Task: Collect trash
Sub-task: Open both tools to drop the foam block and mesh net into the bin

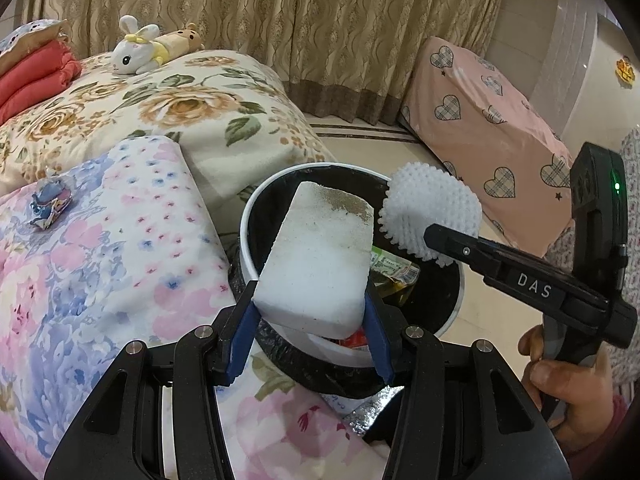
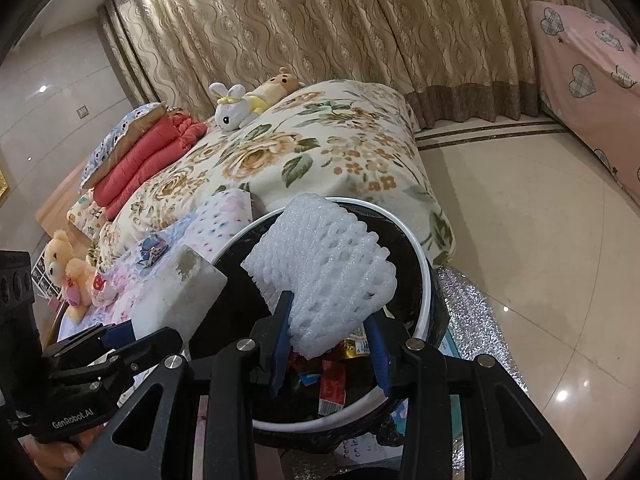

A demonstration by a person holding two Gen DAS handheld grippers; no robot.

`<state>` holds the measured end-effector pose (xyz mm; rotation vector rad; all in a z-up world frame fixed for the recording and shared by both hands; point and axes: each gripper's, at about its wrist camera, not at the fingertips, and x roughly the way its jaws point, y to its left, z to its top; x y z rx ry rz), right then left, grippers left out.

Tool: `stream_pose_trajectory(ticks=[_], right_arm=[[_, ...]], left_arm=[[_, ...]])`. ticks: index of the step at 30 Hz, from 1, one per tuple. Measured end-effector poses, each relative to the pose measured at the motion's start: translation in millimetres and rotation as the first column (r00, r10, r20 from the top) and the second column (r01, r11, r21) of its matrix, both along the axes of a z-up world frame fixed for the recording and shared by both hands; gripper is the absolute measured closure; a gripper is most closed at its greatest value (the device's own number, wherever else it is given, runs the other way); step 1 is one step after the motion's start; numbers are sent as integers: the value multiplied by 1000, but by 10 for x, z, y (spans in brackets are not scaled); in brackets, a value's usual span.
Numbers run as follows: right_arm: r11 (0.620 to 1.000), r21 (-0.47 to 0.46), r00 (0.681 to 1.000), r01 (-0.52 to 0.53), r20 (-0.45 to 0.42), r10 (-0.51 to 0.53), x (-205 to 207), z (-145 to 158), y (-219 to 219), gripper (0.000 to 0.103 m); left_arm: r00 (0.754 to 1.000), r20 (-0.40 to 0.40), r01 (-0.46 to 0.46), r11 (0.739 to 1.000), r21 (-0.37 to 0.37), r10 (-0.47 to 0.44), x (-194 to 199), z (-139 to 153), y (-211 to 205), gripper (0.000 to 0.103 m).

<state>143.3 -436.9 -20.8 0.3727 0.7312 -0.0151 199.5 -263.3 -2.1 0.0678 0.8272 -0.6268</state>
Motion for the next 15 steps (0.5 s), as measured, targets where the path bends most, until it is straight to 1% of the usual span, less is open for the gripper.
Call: stream_pose_trajectory(ticks=[15], right_arm=[[1000,2,1000,0,-16,0,72,-44,-78,65]], left_arm=[[1000,-19,5,1000,11,-5,86,-45,-92,52]])
